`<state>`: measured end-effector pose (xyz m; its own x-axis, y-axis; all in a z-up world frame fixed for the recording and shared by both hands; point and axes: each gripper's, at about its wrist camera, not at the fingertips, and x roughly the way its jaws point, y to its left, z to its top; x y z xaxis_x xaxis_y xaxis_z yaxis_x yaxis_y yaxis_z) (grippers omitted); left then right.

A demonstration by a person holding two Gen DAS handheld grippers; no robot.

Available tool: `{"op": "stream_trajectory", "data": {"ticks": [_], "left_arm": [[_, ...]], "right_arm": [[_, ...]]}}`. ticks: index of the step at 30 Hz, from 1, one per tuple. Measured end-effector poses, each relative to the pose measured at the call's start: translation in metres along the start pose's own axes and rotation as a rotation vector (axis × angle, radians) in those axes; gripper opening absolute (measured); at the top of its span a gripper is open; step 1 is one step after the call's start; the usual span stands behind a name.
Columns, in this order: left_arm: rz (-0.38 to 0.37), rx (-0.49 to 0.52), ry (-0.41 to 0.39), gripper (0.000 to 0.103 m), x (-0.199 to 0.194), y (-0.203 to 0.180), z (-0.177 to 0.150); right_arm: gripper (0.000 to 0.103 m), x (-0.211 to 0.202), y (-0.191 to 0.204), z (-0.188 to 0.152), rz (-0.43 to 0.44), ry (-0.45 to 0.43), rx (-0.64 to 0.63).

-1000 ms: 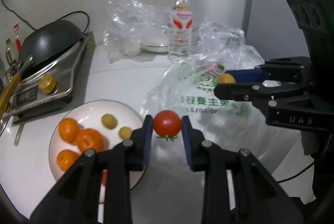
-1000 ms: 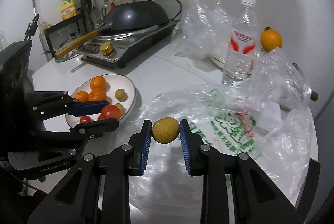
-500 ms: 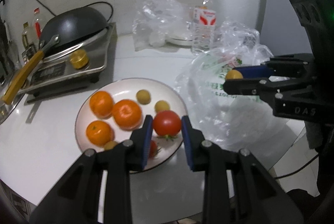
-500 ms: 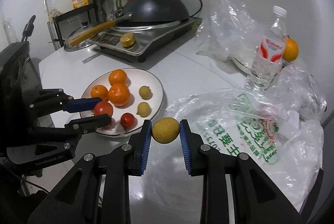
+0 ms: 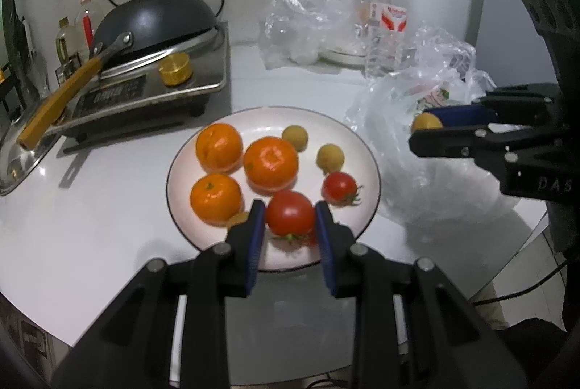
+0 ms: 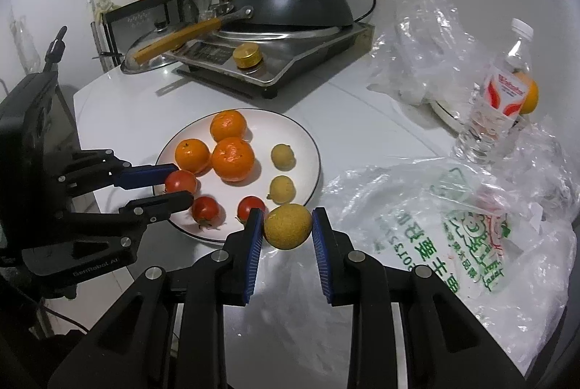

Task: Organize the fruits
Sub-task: 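Carry the cherry tomato and the yellow fruit with both grippers over the plate, then release the cherry tomato with the left gripper while the right gripper lowers the yellow fruit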

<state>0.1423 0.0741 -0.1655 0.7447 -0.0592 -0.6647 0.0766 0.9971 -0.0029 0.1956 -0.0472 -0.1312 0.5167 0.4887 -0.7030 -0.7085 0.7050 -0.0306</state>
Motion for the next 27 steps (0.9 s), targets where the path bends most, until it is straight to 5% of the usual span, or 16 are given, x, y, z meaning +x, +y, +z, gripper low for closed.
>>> {"op": "stream_trajectory", "data": {"ticks": [11,27], "left_arm": [[-0.033,-0.023,0.03,0.03,0.004,0.01,-0.008],[-0.046,-0.066,-0.042,0.033,-0.001,0.03,0.0]], "right_arm": [[0.029,0.019,0.01,0.007,0.017,0.023,-0.016],[0.029,0.056,0.007,0.013,0.018,0.073,-0.013]]}}
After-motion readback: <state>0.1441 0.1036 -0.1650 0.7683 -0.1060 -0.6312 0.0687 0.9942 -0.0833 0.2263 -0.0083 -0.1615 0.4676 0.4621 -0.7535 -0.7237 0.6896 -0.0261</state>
